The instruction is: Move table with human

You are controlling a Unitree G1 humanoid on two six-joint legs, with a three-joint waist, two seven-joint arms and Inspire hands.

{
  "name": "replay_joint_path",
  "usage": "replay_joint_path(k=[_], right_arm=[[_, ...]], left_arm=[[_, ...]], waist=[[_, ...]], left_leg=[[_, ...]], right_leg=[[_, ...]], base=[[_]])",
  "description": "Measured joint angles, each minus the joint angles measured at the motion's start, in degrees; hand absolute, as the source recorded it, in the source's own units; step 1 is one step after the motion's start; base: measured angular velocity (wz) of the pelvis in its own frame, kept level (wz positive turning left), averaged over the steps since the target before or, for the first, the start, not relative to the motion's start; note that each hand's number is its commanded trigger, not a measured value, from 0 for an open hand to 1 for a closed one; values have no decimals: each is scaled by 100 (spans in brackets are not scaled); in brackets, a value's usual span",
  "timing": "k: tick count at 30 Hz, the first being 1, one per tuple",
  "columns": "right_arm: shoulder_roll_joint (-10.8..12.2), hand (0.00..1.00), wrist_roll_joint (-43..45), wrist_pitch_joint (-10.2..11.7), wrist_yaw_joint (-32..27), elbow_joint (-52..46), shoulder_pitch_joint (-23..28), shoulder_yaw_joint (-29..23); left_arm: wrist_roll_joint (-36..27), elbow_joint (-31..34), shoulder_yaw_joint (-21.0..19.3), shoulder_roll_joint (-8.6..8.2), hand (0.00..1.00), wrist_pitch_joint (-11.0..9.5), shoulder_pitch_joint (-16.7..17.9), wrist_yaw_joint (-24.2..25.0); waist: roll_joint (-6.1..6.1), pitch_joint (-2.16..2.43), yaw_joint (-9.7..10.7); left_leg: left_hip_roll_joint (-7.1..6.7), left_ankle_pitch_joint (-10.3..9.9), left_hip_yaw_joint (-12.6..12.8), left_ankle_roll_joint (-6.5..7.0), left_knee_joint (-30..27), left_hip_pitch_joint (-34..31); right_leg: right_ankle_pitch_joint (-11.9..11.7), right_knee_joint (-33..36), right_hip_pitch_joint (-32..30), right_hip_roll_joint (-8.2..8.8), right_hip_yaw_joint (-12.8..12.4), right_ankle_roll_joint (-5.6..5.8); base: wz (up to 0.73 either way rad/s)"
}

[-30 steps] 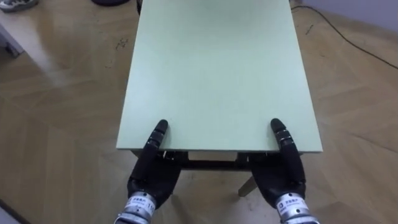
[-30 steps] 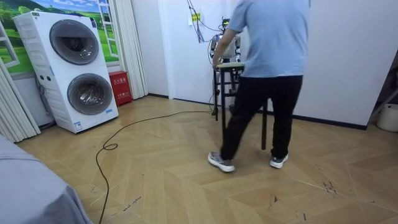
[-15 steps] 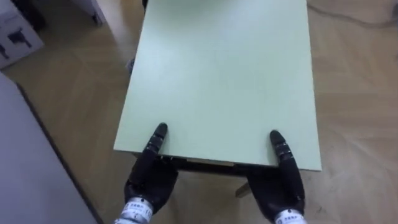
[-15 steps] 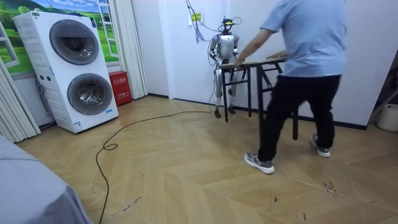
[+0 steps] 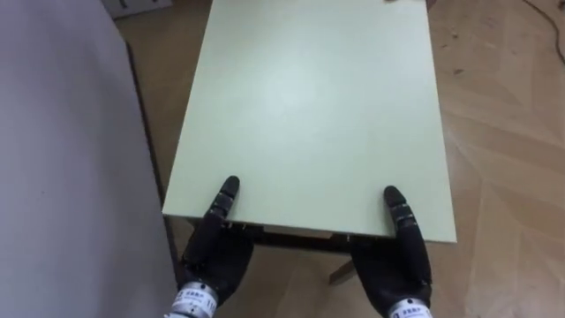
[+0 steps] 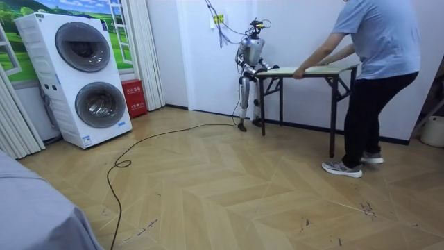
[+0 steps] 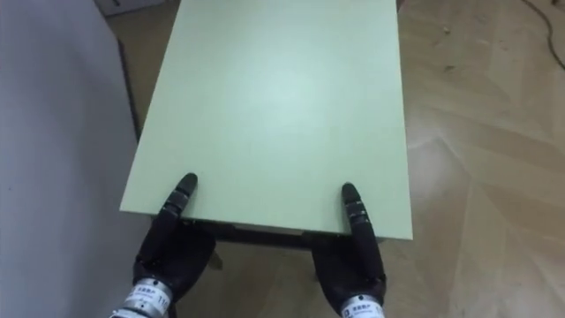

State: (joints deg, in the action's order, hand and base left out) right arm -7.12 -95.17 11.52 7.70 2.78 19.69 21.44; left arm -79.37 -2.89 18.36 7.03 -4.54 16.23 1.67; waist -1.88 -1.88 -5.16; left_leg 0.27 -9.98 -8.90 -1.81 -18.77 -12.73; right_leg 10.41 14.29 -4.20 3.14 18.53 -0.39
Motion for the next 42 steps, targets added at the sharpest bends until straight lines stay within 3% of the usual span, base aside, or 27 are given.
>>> replay_joint_path(k=[5,7,11,13,14,15,16,17,18,20,21,25,29,32,33,42], right_arm=[[-59,100,25,-105,-76,0,-3,-37],[-104,100,33,-103,-162,-1,-25,-37],[-139,100,108,-108,-379,-25,-146,-58],[-168,100,127,-109,-482,-92,-185,-65],[-197,100,144,-113,-516,-115,-190,-82],[-240,100,158,-126,-545,-112,-179,-105],[-202,100,274,-156,-591,-114,-189,-129],[-181,100,347,-156,-623,-120,-220,-132],[-162,100,477,-131,-676,-126,-259,-137],[-249,100,500,-85,-701,-126,-268,-128],[-264,100,498,-63,-706,-124,-264,-130],[-235,100,501,-66,-706,-124,-183,-125],[-175,100,531,-50,-705,-124,-83,-122],[-191,100,534,-59,-705,-122,-66,-120],[-192,100,510,-58,-707,-116,-36,-126],[-254,100,442,-96,-754,-116,-23,-131]], left_arm=[[-55,-1,6,-51,100,2,83,-10],[-91,-4,14,-85,100,18,87,-121],[-94,-3,8,-164,100,-7,85,-253],[-94,0,-16,-216,100,-11,84,-277],[-92,-1,-15,-259,100,-12,85,-304],[-94,-3,10,-290,100,-12,93,-336],[-103,-2,55,-289,100,-61,97,-341],[-155,-3,55,-297,100,-87,97,-341],[-271,-43,47,-309,100,-119,95,-344],[-323,-75,116,-326,100,-126,115,-360],[-312,-87,132,-342,100,-125,116,-360],[-314,-166,131,-353,100,-124,115,-376],[-273,-237,130,-351,100,-123,115,-379],[-326,-285,160,-346,100,-123,115,-380],[-329,-292,196,-321,100,-124,116,-384],[-316,-291,262,-291,100,-164,115,-456]], waist=[[-62,20,97],[-66,21,168],[-76,26,205],[-78,28,170],[-100,27,148],[-174,21,150],[-178,21,100],[-179,21,66],[-229,25,60],[-259,42,81],[-253,39,91],[-185,39,177],[-155,34,221],[-97,10,378],[-76,2,378],[-11,-30,488]], left_leg=[[-23,120,246,51,25,-74],[-12,183,735,144,33,-69],[-16,213,1024,195,40,-74],[-41,213,994,196,46,-74],[-40,224,860,213,128,-4],[62,229,573,212,170,76],[71,236,246,195,165,56],[55,234,162,190,167,34],[5,201,119,140,175,32],[29,216,545,105,353,118],[111,218,927,112,450,133],[108,226,1339,189,517,205],[-30,157,1359,302,516,243],[-153,153,1300,337,516,313],[-202,135,1283,366,515,351],[-214,130,1281,375,537,441]], right_leg=[[61,-74,266,21,191,98],[139,-72,428,64,207,172],[162,-60,528,72,215,204],[161,-46,554,76,216,204],[163,180,492,95,224,207],[305,674,209,98,132,222],[361,368,-88,45,-248,143],[296,112,-278,62,-330,100],[-259,45,-605,157,-404,-56],[-261,139,-542,202,-203,-69],[-261,141,-518,185,-154,-69],[-248,151,-474,261,-138,-47],[-157,175,-417,351,-221,104],[-75,178,-299,473,-297,238],[-73,165,-238,482,-300,247],[-66,11,-41,436,-558,288]], base=[[81],[80],[49],[28],[25],[16],[0],[-5],[7],[13],[18],[10],[7],[22],[16],[7]])
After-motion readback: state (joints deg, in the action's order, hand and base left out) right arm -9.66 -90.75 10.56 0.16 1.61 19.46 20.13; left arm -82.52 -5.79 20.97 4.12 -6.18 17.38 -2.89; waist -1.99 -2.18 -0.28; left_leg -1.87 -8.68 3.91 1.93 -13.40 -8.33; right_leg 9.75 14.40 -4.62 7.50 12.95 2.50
